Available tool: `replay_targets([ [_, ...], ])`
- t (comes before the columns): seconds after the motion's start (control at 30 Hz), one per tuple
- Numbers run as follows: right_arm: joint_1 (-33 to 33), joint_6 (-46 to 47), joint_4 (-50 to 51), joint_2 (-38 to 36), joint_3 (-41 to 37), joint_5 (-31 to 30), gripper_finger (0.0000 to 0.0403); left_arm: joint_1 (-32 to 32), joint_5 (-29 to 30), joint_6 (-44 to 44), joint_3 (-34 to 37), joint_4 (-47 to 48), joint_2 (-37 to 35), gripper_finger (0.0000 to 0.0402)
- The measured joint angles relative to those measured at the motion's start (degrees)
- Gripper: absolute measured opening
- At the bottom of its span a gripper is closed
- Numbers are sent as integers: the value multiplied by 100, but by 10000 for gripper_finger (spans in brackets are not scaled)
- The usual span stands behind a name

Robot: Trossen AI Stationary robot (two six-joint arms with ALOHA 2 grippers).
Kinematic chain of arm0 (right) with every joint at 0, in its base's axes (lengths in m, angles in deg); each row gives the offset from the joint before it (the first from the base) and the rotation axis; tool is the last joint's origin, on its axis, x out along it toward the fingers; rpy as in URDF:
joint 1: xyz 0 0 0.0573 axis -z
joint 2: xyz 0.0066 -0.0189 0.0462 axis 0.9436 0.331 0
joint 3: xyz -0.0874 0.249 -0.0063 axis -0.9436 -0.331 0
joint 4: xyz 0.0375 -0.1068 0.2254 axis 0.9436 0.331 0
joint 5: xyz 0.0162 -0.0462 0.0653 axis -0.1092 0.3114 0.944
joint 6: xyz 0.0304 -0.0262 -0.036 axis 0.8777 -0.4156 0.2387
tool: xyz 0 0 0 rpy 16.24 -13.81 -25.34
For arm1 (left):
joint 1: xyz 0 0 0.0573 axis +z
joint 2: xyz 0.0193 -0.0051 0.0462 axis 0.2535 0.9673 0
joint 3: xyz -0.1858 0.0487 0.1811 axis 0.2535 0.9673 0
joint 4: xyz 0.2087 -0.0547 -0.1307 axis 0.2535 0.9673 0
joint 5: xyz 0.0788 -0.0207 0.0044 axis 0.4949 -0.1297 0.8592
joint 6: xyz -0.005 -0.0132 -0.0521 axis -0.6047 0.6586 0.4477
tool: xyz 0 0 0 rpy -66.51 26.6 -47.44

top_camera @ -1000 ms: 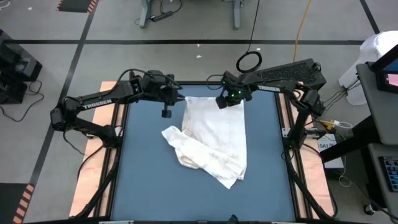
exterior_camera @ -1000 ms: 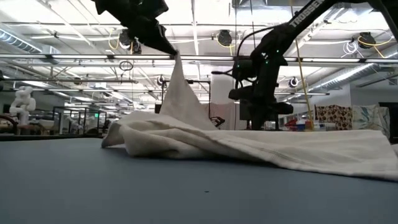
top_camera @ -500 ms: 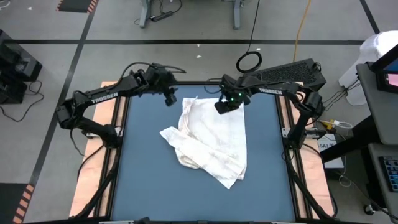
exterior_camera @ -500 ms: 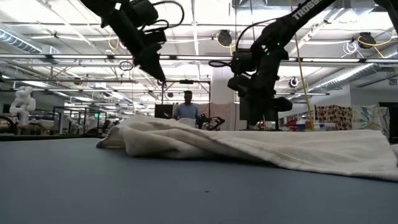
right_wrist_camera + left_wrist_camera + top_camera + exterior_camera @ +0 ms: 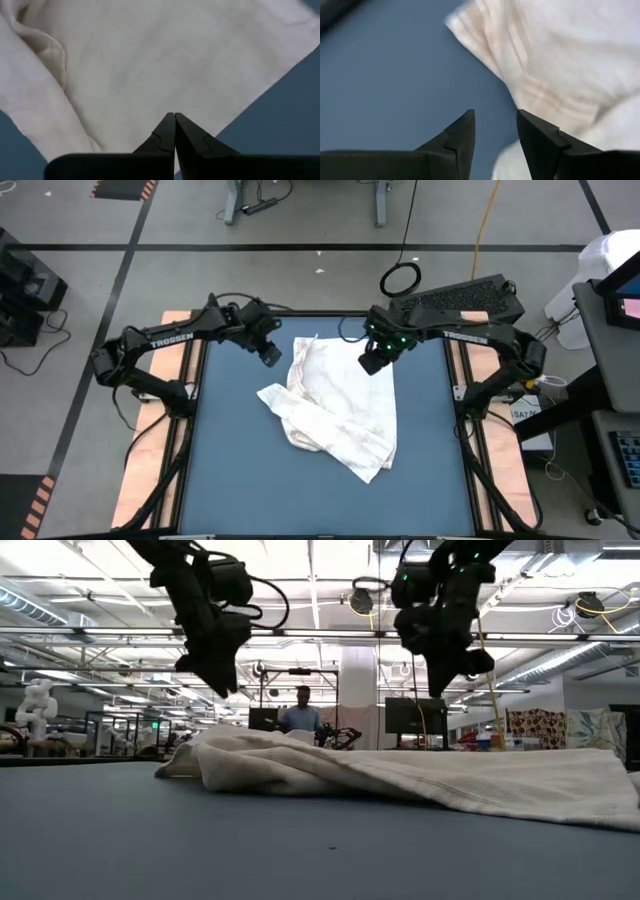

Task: Roll towel
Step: Fold the white towel

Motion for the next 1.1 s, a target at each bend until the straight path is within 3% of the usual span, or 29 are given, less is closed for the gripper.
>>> replay_targets([
  [0.17, -280, -25, -99, -271, -328, 140, 0, -34, -975, 83, 688, -133, 4, 149],
  [0.4, -856, 529, -142, -636, -1002, 427, 0, -223, -1817, 832, 1249, -53, 4, 149],
  [0.6, -1462, 1130, -156, -959, -1264, 601, 0, -707, -1848, 859, 1370, -110, 0, 162],
  [0.8, -2089, 1969, -510, -1210, -1264, 492, 0, -1293, -2042, 134, 1392, -109, -30, 221],
  [0.97, -2547, 2532, -983, -1235, -1264, 243, 0, -1915, -937, -636, 1391, -119, -37, 271],
  [1.1, -2829, 2848, -1262, -1235, -1264, 98, 0, -2396, 24, -1197, 1389, -159, -37, 289],
])
